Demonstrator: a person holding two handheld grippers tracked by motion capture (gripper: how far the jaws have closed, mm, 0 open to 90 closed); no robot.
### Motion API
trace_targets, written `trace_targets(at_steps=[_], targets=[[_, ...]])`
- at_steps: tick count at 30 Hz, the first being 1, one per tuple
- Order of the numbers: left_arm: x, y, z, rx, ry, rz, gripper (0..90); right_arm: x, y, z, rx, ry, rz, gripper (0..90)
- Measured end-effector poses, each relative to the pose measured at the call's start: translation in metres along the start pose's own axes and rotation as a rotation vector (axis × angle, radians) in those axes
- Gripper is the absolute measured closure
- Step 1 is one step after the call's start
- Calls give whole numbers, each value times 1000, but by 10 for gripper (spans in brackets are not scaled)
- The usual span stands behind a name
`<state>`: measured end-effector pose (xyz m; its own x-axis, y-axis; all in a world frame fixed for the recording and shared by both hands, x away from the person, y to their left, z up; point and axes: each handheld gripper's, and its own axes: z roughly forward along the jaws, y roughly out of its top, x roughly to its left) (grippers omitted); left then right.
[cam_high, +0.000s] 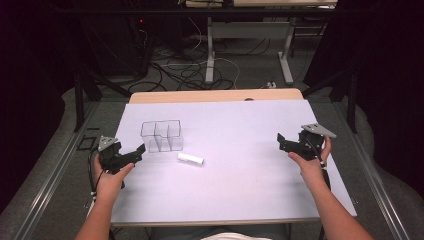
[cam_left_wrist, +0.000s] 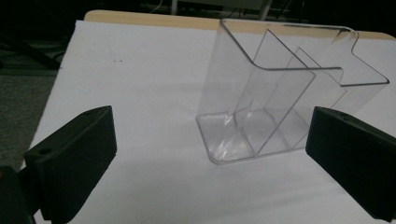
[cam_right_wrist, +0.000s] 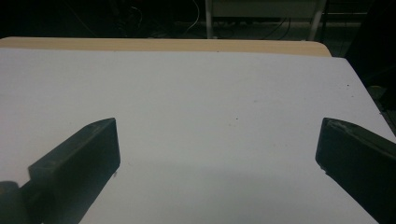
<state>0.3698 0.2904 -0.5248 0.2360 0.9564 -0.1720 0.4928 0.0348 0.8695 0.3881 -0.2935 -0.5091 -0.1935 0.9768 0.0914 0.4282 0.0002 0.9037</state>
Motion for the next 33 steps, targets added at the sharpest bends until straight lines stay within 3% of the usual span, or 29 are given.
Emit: trace_targets(at_steps=[8, 15, 20, 24, 33], targets=[[5, 6, -4, -31, 45, -13, 60, 0, -4, 3, 26, -5, -18, 9], [2, 18, -6, -55, 59, -16, 166, 3, -6, 1, 37, -25, -40, 20], [2, 27, -3, -65, 67, -55, 236, 3, -9, 1, 48, -22, -25, 22], [2, 37, 1, -41, 93, -54, 315, 1, -11, 3, 55, -16, -5, 27], [-1, 65, 15, 44, 133, -71, 357, -2, -14, 4, 67, -12, 6, 33]])
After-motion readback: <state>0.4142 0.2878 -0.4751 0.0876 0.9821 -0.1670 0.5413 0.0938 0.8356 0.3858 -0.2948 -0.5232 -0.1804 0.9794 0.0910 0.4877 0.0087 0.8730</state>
